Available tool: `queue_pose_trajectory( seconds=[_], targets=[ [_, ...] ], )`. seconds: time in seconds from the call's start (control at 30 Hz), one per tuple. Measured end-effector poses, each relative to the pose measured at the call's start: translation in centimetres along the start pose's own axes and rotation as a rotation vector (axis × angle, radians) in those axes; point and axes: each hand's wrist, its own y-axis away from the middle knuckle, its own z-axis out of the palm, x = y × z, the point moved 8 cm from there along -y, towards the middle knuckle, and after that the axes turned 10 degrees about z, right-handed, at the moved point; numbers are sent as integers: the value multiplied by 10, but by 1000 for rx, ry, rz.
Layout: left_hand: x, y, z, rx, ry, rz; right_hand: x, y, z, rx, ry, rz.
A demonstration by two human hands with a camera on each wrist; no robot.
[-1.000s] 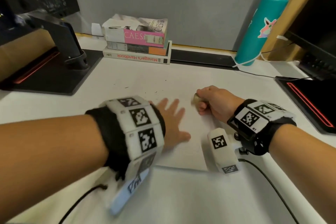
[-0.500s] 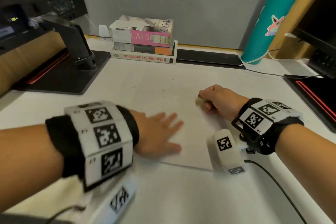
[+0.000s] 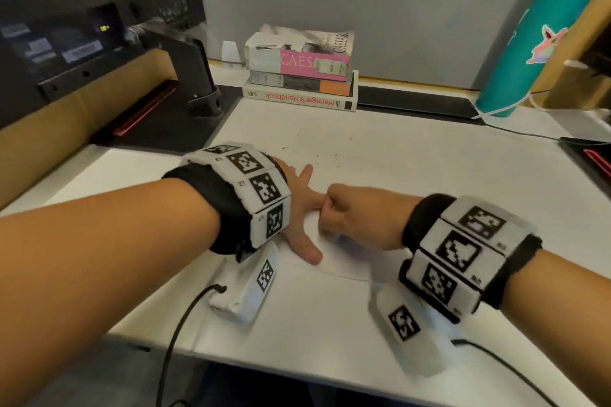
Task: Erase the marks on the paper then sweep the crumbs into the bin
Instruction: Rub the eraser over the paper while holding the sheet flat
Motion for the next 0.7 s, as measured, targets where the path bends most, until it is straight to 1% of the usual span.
queue_pose_trajectory(
  seconds=[0.07, 0.1, 0.2, 0.27, 0.33, 0.37, 0.47, 0.5, 0.57, 0.6, 0.63, 0.7],
  targets=[
    [1, -1, -1, 22, 12, 5, -6, 5, 10, -89, -1, -43],
    [1, -1, -1, 22, 18, 8, -4, 3, 7, -81, 13, -32],
    [-2, -3, -2, -3, -18, -7, 9, -4, -13, 44, 56, 54],
    [-3, -5, 0, 10, -12, 3, 3, -2, -6, 26, 94, 3],
    [-2, -5, 3, 28, 27, 4, -2, 4, 8, -68, 82, -56],
    [-1, -5, 2, 25, 26, 3, 0, 4, 7, -75, 65, -48],
    [-5, -9, 0, 12, -26, -36, 13, -3, -13, 35, 83, 36],
    [-8, -9, 0, 17, -7, -50, 11, -3, -13, 50, 119, 27],
    [-8, -10, 1, 27, 4, -35, 2, 0, 0, 19, 184, -51],
    [-7, -10, 0, 25, -6, -16, 0, 3, 5, -20, 167, -76],
    [-5, -9, 0, 16, -16, -8, 2, 3, 5, -36, 123, -68],
    [-2, -7, -4, 1, -43, -21, 11, -1, -9, 25, 86, 1]
  ],
)
